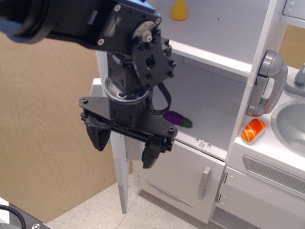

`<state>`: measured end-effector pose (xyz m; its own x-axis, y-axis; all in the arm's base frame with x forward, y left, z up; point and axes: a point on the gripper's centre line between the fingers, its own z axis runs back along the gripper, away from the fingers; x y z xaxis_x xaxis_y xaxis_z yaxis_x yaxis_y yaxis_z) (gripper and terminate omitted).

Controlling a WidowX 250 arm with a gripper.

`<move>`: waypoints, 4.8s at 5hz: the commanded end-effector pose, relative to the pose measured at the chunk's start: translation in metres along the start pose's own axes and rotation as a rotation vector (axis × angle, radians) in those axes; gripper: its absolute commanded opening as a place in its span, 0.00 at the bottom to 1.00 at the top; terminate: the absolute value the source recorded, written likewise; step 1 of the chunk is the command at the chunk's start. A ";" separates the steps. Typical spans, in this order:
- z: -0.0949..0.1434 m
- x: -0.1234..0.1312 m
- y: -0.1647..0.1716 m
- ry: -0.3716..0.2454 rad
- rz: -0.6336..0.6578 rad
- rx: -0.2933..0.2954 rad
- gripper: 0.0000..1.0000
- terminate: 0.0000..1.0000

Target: Close fridge

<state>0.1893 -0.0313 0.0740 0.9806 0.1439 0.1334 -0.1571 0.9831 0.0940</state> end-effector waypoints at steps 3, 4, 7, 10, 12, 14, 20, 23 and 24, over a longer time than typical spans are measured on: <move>0.005 0.006 0.051 -0.021 0.048 -0.009 1.00 0.00; 0.008 0.004 0.073 -0.073 0.018 -0.017 1.00 0.00; 0.025 0.042 0.126 -0.098 0.170 0.020 1.00 0.00; 0.023 0.095 0.107 -0.096 0.223 0.043 1.00 0.00; 0.021 0.123 0.077 -0.113 0.169 0.017 1.00 0.00; 0.017 0.167 0.062 -0.104 0.202 -0.025 1.00 0.00; -0.014 0.215 0.047 0.051 0.280 0.052 1.00 0.00; 0.006 0.123 0.065 0.025 0.072 0.038 1.00 0.00; 0.006 0.123 0.065 0.025 0.072 0.038 1.00 0.00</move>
<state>0.2978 0.0450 0.0882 0.9745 0.2139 0.0673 -0.2211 0.9664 0.1309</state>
